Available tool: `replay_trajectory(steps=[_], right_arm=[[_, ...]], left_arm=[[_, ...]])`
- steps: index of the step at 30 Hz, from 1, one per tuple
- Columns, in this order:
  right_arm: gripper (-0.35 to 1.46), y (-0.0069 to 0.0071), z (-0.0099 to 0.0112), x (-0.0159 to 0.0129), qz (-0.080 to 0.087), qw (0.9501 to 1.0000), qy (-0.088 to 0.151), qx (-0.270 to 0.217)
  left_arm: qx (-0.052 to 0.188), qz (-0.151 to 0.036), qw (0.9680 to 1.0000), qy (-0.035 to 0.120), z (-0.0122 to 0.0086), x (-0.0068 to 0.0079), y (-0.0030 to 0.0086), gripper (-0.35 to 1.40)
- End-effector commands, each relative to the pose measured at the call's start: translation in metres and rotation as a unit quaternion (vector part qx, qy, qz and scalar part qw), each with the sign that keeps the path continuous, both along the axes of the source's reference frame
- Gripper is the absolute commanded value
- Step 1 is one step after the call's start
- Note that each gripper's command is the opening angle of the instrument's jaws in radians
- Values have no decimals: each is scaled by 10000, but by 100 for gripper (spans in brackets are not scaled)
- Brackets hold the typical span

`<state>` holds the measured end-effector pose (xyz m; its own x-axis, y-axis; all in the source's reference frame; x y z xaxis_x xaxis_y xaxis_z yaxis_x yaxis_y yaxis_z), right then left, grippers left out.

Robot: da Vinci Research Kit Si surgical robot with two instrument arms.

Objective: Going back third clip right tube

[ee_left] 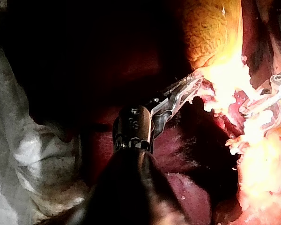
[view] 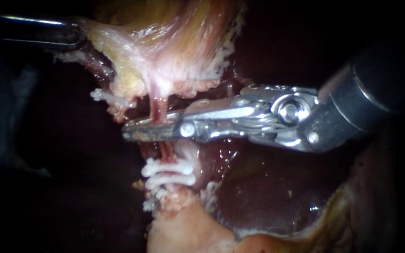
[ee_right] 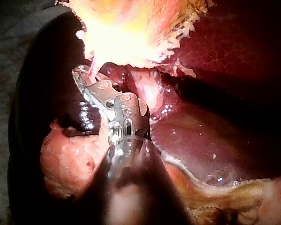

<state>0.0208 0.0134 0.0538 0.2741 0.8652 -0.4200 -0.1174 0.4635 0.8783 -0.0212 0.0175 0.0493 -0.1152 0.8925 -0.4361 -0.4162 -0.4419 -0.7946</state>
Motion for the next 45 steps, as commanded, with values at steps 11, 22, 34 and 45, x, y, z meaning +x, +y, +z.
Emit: replay_trajectory(steps=[11,22,34,45], right_arm=[[46,-3,22,15,100,9992,315,-215],[50,1,75,7,70,9924,76,-1229],[50,1,67,-23,-166,9774,160,-2100],[50,-22,46,-122,-549,9490,409,-3077]], left_arm=[[-2,-12,10000,9,-3,-2,-2,-35],[-2,-21,10000,15,-5,-4,-4,-35],[-2,-22,10000,15,-6,-4,-4,-35],[-2,-17,10000,13,-6,-2,-5,-35]])
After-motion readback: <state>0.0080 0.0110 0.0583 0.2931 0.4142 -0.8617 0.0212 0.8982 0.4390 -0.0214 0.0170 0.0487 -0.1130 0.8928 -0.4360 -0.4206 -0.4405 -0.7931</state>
